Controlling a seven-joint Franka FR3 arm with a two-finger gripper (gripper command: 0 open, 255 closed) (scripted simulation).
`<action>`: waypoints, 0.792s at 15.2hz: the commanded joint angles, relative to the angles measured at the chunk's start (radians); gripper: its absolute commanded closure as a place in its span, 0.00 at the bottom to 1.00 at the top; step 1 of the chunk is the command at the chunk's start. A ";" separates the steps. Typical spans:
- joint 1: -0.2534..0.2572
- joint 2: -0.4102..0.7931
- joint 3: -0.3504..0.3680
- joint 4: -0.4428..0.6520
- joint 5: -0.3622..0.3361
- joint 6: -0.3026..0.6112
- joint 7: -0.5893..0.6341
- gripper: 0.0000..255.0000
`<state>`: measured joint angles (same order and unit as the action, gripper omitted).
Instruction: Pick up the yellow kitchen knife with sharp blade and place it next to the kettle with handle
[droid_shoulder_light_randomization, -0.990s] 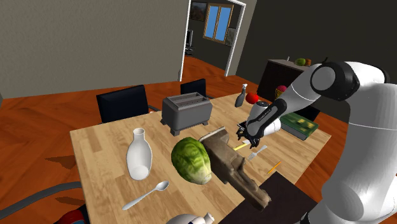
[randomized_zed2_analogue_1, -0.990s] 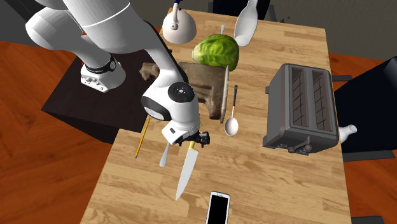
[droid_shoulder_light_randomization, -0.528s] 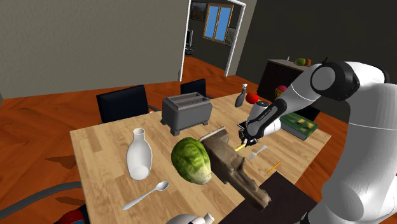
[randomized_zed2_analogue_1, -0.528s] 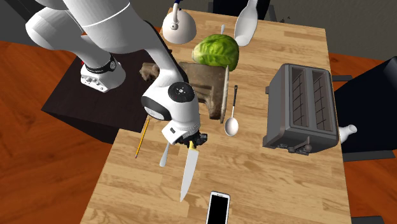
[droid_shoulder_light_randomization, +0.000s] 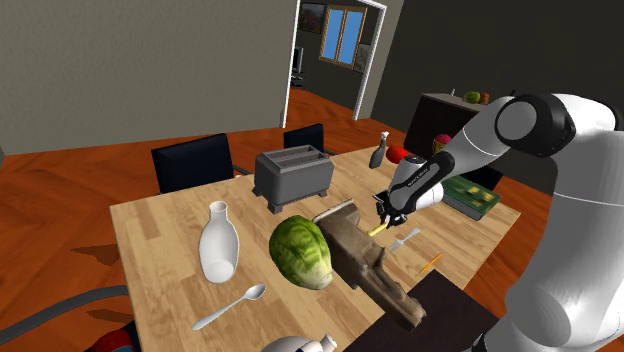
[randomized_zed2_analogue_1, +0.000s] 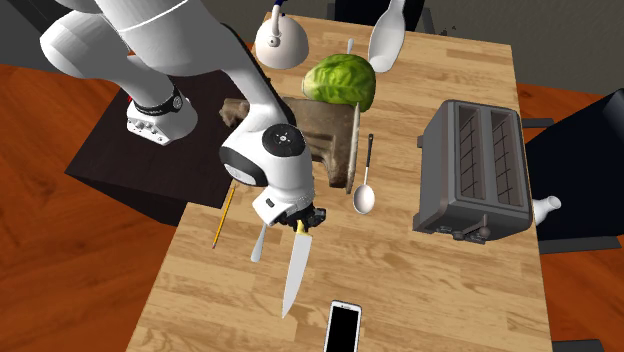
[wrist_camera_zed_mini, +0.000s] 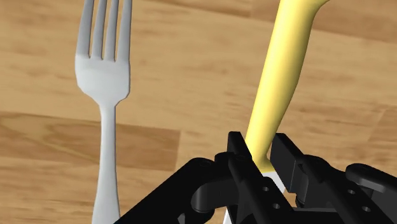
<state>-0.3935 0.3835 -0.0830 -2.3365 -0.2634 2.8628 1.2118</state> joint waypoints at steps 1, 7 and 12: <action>-0.004 -0.028 0.006 -0.004 0.006 -0.024 -0.007 1.00; -0.013 -0.107 0.020 -0.012 0.026 -0.095 -0.031 1.00; -0.018 -0.169 0.029 -0.013 0.043 -0.156 -0.050 1.00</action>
<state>-0.4108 0.2255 -0.0551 -2.3496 -0.2235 2.7185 1.1655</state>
